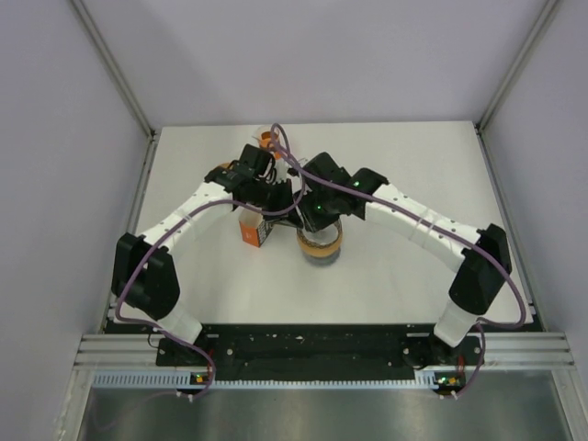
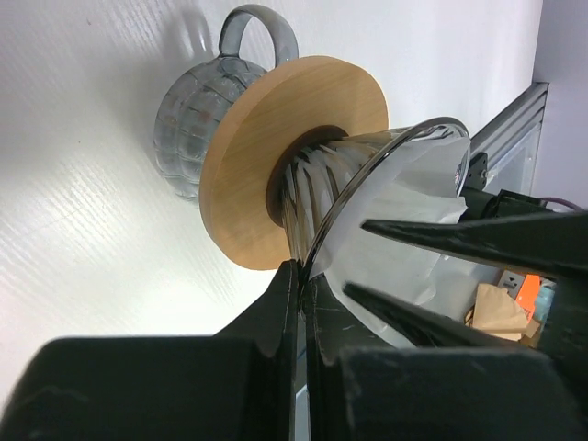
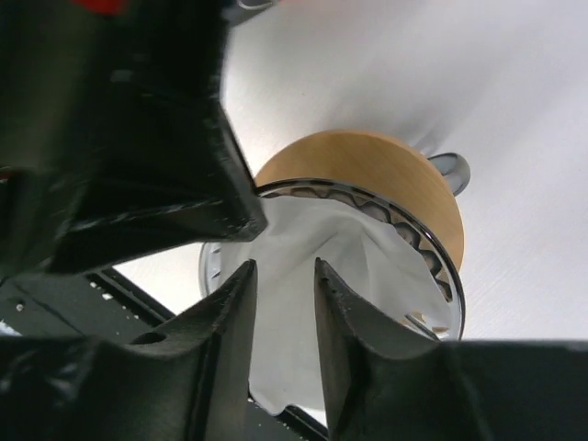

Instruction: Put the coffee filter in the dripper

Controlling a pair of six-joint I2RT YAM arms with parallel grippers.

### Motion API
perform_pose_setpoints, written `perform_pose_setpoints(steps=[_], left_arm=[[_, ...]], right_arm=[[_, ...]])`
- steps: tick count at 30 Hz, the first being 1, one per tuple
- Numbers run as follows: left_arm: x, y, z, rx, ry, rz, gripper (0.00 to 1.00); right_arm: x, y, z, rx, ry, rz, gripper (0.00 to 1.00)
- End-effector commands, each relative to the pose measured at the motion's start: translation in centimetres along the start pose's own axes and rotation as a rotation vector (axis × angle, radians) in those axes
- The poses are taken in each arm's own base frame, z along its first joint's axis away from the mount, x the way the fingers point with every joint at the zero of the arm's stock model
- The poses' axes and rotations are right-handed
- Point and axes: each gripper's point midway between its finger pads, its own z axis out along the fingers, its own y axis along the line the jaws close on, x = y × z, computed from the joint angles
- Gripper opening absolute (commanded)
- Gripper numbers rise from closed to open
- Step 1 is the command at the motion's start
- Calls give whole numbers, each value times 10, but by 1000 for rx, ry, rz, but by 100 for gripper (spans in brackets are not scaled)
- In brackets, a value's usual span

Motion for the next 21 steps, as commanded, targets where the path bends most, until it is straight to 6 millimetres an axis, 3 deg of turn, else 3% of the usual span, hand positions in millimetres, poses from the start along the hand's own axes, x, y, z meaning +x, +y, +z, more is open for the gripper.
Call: perform_pose_setpoints(steps=[1,6,10,16,21], left_arm=[[-13,-10,-5,16,-44,33,0],[-11,-7,-2,7,-33,26,0],[-12,-6,-1,3,-34,25,0],[-13,-4,0,-4,-30,16,0],[-12,-4,1,-2,-21,13,0]], right_arm=[[-51,33,-58,-156,-264,-161,35],[-40,39,-65,-212,-281,-265,54],[-21,48,-66,-269,-324,-466,70],[-11,65,-77,-329,-434,-636,72],[2,69,-60,-305,-399,-717,71]])
